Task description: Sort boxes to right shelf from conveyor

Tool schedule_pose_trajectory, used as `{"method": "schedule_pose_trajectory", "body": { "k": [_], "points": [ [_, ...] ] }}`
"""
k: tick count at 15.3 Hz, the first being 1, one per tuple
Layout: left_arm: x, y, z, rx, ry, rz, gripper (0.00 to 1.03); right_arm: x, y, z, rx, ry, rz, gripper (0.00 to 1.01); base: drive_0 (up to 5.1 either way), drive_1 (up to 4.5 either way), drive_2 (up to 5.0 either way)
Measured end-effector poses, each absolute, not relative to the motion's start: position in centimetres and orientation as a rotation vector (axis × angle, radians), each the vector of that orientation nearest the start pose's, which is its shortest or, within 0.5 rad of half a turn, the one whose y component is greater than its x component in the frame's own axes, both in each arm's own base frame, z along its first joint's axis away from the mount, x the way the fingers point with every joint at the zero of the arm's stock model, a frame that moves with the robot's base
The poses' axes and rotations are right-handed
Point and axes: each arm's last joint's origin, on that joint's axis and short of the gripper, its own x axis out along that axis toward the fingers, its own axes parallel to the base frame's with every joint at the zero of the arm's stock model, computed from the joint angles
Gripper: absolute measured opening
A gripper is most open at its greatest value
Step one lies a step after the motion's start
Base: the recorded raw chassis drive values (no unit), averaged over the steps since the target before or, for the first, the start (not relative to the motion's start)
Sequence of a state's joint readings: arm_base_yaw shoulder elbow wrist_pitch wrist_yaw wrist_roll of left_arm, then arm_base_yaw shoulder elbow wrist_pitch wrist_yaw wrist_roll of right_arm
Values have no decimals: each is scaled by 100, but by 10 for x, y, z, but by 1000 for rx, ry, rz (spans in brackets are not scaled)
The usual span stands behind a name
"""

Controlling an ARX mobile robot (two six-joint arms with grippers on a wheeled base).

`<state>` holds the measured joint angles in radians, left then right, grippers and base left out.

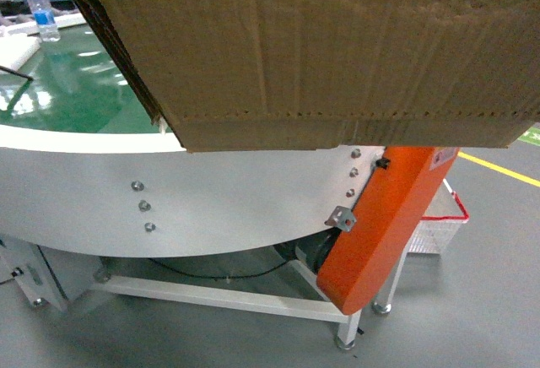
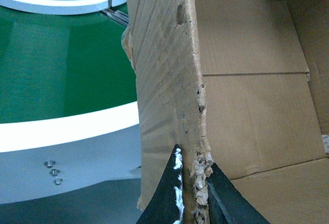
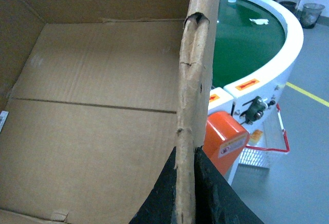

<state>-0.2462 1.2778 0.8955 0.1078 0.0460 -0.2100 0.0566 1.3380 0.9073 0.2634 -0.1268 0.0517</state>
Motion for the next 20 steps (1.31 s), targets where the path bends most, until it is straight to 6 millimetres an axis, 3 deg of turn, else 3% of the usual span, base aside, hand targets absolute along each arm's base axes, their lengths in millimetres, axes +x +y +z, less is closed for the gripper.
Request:
{"method": "schedule_pose_trajectory", "body": {
  "k": [20],
  "points": [
    [278,-71,294,-179,306,-260,3,302,21,296,57,174,179,4,-166,-166,-166]
  ]
}}
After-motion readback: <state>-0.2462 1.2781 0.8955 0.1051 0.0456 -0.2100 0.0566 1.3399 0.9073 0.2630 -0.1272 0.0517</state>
